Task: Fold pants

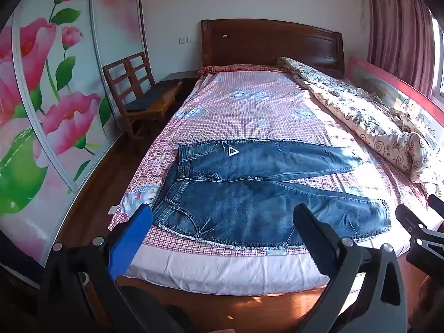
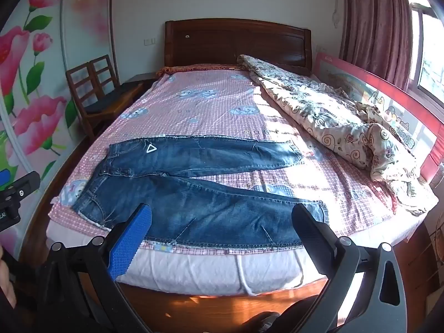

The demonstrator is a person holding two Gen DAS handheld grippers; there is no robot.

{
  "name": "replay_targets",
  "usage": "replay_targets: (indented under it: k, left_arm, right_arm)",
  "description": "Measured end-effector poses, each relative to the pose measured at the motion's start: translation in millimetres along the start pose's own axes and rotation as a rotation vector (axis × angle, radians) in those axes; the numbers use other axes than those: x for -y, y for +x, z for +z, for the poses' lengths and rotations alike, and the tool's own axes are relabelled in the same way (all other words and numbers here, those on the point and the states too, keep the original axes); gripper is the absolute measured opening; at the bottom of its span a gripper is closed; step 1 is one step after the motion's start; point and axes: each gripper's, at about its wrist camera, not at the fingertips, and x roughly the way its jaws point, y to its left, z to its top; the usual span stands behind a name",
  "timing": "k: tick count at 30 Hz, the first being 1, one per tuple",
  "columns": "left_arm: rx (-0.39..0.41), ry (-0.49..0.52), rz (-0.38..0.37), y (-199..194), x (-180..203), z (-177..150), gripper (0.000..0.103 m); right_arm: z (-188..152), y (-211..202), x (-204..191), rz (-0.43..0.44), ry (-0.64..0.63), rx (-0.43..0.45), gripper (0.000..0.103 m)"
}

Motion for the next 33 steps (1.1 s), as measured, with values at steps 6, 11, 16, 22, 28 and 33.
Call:
replay_targets:
  k: [6, 11, 16, 22, 28, 33]
  left_arm:
    - [0.0, -0.004, -0.001, 2, 5, 0, 0.101]
    - [-0.002, -0.001, 0.003, 4, 7, -3, 0.101]
    - [-0.003, -0.004, -0.003, 3, 1, -3, 0.101]
    - [0.0, -0.005, -0.005, 3, -4, -3, 0.101]
    - [0.002, 0.0, -0.002, 1, -4, 0, 0.101]
    - [0.002, 0.002, 0.003, 1, 0, 0, 0.101]
  right_arm:
    - [-1, -1, 1, 0.004, 0.006, 0.0, 0.1]
    - [2, 0, -1, 0.001, 0.006, -0.006, 0.1]
    - [3, 0, 1, 0.004, 0.004, 0.001, 0.1]
    - [3, -1, 0, 0.006, 0.006, 0.003, 0.1]
    - [6, -2, 1, 0.009, 0.009, 0.008, 0.1]
    - [9, -6, 1, 0.008, 0.014, 0.012, 0.1]
